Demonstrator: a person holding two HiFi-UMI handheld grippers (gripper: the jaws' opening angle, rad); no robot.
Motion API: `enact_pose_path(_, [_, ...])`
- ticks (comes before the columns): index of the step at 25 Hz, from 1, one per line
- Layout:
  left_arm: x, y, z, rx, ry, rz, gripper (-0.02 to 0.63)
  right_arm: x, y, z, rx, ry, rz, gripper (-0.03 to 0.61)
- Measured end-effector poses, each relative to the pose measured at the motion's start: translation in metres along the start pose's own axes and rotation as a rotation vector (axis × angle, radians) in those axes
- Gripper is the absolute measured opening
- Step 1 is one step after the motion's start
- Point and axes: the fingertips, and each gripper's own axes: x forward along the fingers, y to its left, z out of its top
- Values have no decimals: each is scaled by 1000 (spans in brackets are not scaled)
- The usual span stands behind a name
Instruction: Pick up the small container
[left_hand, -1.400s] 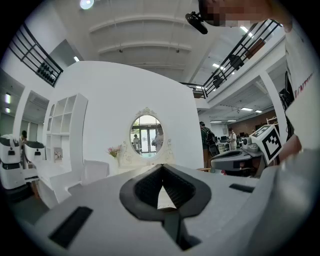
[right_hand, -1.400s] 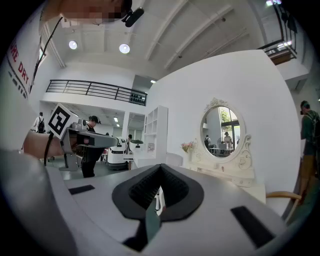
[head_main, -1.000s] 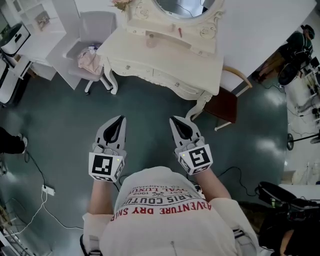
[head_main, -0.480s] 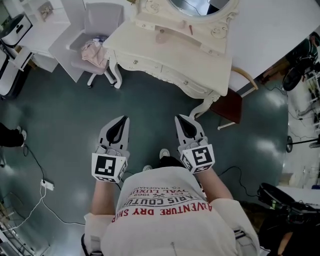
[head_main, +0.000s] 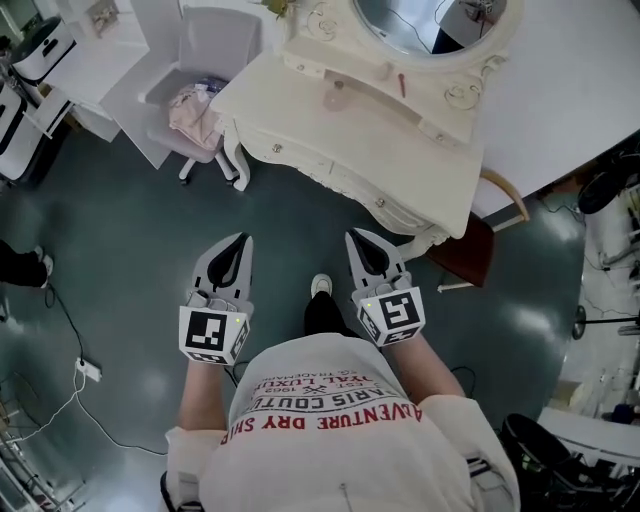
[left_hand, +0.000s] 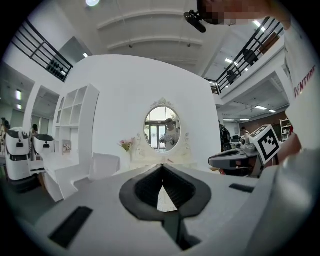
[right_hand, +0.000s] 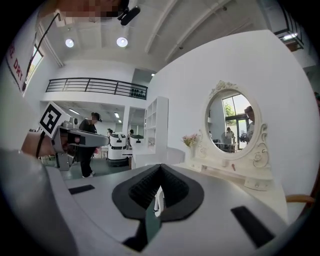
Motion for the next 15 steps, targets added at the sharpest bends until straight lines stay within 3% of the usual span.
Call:
enact_pose_path(7, [128,8,25,0,4,23,6,70,-111,23,5,-39,9,-2])
enact_pose_path(15, [247,7,35,-2,24,10,6,122,-213,19,39,-26,-18,-2])
